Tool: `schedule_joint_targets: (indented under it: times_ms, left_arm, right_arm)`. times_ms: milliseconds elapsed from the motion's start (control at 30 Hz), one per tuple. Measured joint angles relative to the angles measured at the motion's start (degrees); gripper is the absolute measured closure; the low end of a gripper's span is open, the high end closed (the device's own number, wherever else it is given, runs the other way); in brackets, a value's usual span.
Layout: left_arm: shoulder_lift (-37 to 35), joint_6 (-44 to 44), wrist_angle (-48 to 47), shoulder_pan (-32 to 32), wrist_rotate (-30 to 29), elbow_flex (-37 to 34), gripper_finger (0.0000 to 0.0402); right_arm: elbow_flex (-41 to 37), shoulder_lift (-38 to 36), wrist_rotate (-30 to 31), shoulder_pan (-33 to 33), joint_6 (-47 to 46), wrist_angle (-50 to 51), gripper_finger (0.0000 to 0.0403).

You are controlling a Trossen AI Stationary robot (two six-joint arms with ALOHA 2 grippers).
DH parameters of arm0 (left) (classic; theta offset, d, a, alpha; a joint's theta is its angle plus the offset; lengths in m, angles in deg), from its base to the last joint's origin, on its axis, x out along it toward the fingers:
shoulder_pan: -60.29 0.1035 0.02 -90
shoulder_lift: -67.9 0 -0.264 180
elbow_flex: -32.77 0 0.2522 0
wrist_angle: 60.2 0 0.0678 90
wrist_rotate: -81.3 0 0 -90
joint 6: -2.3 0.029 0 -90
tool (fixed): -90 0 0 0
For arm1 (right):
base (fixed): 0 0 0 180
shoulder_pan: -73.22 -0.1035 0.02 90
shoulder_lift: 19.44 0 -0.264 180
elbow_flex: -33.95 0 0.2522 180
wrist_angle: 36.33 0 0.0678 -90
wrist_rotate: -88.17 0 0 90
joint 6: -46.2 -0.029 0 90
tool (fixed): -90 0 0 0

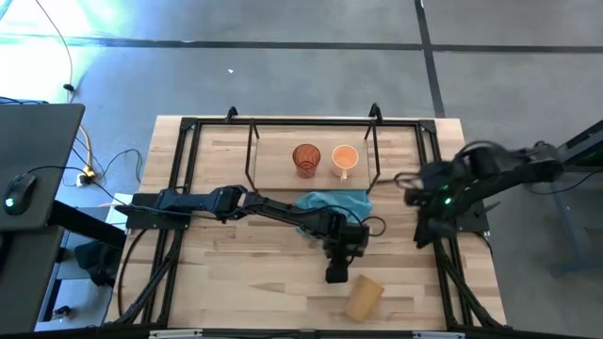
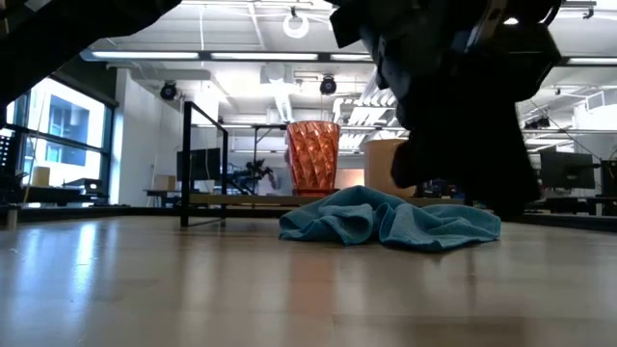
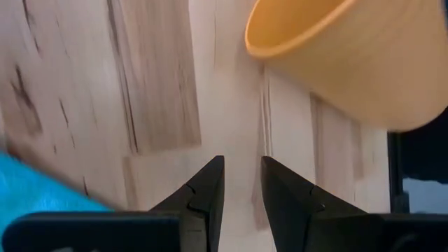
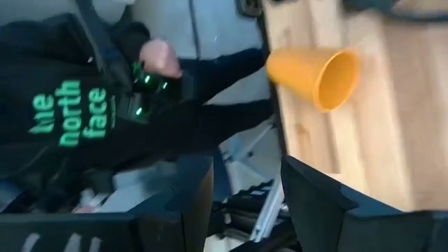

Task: Stack small to large cups/mugs on shelf
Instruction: Put the yellow cup on the shelf

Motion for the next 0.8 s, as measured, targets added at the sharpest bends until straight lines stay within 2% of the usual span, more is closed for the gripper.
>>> schedule_joint_targets:
  times_ms: [200, 367, 633, 800]
  left_arm:
    - [0.00, 1.54, -6.28, 0.00, 0.04, 0.00, 0.0318]
    - [0.00, 3.63, -9.01, -0.04, -0.76, 0.00, 0.0318]
    - [-0.45, 4.64, -9.86, -1.68, 0.00, 0.00, 0.0318]
    - [-1.27, 4.67, -9.97, -2.49, 0.09, 0.04, 0.0318]
  right_arm:
    - [-12.07, 0.02, 0.55, -7.06, -7.45, -19.57, 0.0242]
    - [-18.84, 0.00, 11.70, -13.25, -10.17, -34.31, 0.0242]
    - [-20.90, 0.00, 31.12, -24.20, -8.31, -35.95, 0.0242]
    - [-20.90, 0.15, 41.09, -30.93, -9.12, -34.42, 0.0242]
